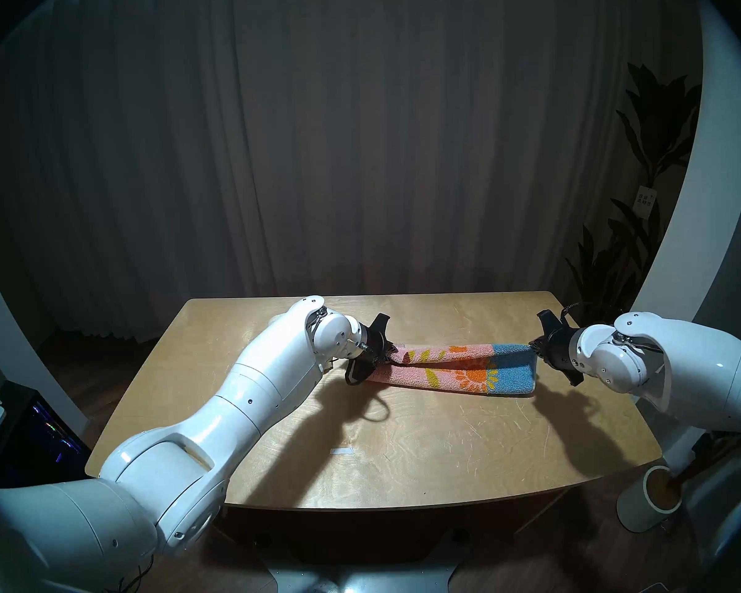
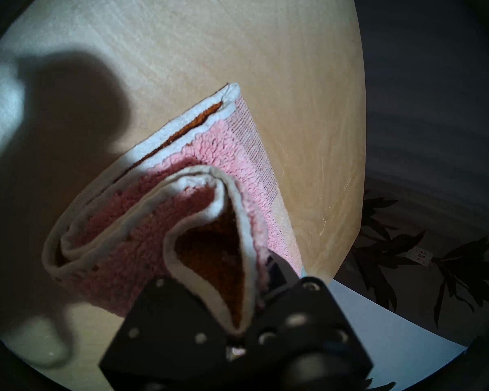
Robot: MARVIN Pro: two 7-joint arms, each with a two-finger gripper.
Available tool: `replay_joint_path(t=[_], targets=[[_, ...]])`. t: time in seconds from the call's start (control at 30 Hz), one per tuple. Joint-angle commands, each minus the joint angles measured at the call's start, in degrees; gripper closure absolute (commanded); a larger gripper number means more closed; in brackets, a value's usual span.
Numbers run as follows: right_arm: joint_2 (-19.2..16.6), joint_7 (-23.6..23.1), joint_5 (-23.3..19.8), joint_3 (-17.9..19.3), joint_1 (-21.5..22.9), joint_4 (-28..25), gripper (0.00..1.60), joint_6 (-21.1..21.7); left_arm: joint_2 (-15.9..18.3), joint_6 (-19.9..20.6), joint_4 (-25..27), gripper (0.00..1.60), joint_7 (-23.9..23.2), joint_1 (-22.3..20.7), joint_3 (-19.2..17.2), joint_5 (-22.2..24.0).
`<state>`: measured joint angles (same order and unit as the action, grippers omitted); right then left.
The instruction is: Fold each towel twice and stack them on table
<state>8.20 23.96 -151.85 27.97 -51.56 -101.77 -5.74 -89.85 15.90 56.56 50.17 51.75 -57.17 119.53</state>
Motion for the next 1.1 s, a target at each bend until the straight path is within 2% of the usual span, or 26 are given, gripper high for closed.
replay_joint_path(t=[0.0,0.03,0.1,0.17,0.23,0.3,0.33,0.5,0.57,0.6,0.63,0.67,0.7,0.73,1.07], targets=[[-1.24,-1.39,-0.94,2.98,0.2,2.63,1.34,4.62,0.12,-0.16,-0.76,1.6,-0.77,-3.59,-0.18,-1.37],[-1.24,-1.63,-1.09,3.29,0.06,2.99,1.27,5.63,0.06,-0.13,-0.9,1.6,-0.85,-3.65,-0.17,-1.46],[-1.25,-1.98,-1.36,3.75,-0.18,3.46,1.3,7.09,0.0,-0.1,-1.0,1.6,-0.93,-3.67,-0.14,-1.58],[-1.25,-2.37,-1.62,4.26,-0.51,3.93,1.2,8.64,-0.04,-0.07,-1.07,1.48,-0.99,-3.68,-0.09,-1.72],[-1.26,-2.83,-1.73,4.81,-0.89,4.38,1.07,10.25,-0.04,-0.12,-1.04,1.09,-1.03,-3.63,-0.07,-1.84],[-1.27,-3.17,-1.84,5.36,-1.31,4.79,0.92,11.57,0.0,-0.2,-0.9,1.09,-1.04,-3.55,-0.08,-1.99],[-1.29,-3.33,-1.89,5.59,-1.51,4.95,0.86,12.07,0.02,-0.22,-0.81,0.94,-1.04,-3.49,-0.11,-2.06],[-1.51,-4.85,-1.88,7.17,-3.0,5.79,0.82,14.97,0.08,-0.53,-0.31,0.89,-0.98,-3.2,-0.2,-2.48],[-1.59,-5.53,-1.87,7.72,-3.51,6.07,0.82,15.81,0.12,-0.59,-0.05,0.81,-1.0,-3.08,-0.21,-2.6],[-1.63,-5.79,-1.86,8.02,-3.79,6.19,0.84,16.17,0.13,-0.62,0.06,0.65,-0.99,-3.04,-0.22,-2.65],[-1.65,-6.05,-1.81,8.17,-3.93,6.25,0.84,16.46,0.18,-0.51,0.22,0.65,-1.18,-3.03,-0.13,-2.81],[-1.68,-6.25,-1.8,8.44,-4.17,6.31,0.83,16.76,0.16,-0.56,0.28,0.41,-1.14,-3.02,-0.16,-2.82],[-1.68,-6.25,-1.8,8.44,-4.17,6.31,0.83,16.76,0.16,-0.56,0.28,0.41,-1.14,-3.02,-0.16,-2.82],[-1.75,-6.8,-1.76,9.01,-4.72,6.46,0.85,17.52,0.2,-0.59,0.49,0.0,-1.42,-3.03,0.02,-3.24],[-1.92,-8.72,-1.25,11.38,-7.05,6.75,0.88,19.19,0.9,-0.82,3.83,0.0,-3.13,-2.72,0.7,-5.26]])
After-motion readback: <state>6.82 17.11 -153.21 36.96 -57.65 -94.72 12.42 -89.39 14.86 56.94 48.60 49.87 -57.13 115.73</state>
